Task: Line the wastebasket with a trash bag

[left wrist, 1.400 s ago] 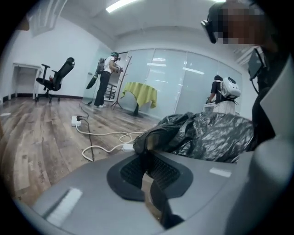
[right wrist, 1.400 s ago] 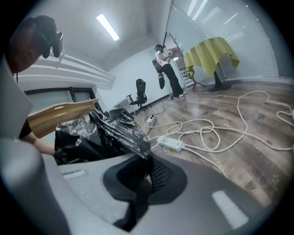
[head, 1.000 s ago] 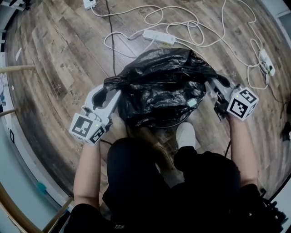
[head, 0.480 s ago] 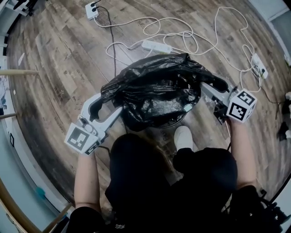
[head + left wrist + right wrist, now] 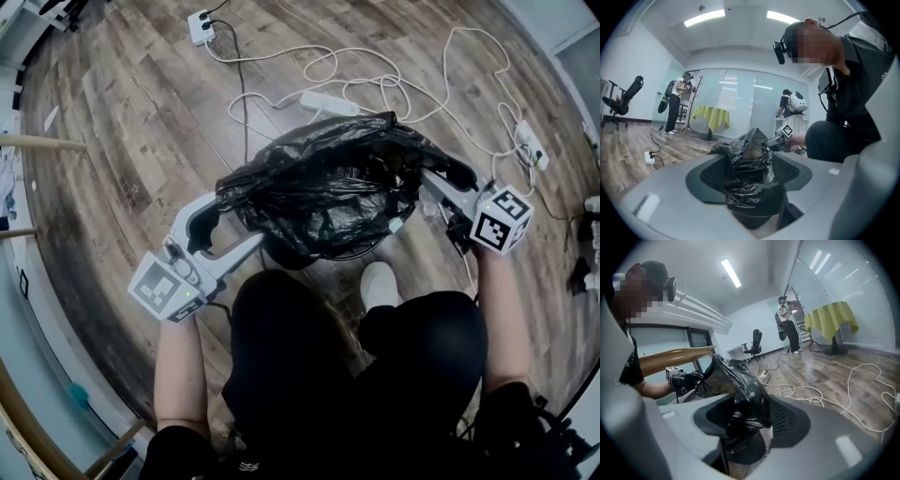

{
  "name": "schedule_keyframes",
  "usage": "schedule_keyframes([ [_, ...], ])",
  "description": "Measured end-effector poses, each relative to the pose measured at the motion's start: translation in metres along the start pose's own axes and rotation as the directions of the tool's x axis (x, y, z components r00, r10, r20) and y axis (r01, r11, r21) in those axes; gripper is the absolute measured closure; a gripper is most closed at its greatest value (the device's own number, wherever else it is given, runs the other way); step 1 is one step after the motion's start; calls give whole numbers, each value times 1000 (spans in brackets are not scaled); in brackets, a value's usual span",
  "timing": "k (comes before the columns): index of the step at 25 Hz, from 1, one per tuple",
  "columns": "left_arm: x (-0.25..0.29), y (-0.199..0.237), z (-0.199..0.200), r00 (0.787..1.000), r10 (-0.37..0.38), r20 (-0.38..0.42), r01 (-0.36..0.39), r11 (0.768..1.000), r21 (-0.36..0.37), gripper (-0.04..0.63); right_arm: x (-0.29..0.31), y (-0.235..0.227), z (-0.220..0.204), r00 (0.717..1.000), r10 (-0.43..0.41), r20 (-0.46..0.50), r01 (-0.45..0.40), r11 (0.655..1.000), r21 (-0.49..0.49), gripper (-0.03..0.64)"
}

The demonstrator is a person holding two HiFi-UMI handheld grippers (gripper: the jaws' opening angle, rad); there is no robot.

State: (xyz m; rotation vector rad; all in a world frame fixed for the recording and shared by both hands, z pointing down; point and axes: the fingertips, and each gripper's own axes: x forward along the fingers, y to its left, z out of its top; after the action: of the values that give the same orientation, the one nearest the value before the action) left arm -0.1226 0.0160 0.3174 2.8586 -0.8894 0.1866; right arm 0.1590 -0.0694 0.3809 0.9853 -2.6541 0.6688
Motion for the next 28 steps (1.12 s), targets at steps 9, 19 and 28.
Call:
schedule_keyframes([
  [9, 11, -26, -20, 998, -49, -43, 49, 999, -19, 287, -16, 1, -2, 997, -7, -76, 5, 1000, -23, 399],
  [19, -8, 8, 6, 999, 33, 5, -33, 999, 5, 276, -9, -2, 12, 998, -43, -38, 42, 999, -28, 399],
  [28, -10, 24, -13, 995, 67, -71, -67, 998, 8, 255, -5, -6, 9, 997, -61, -40, 59, 998, -34, 399],
])
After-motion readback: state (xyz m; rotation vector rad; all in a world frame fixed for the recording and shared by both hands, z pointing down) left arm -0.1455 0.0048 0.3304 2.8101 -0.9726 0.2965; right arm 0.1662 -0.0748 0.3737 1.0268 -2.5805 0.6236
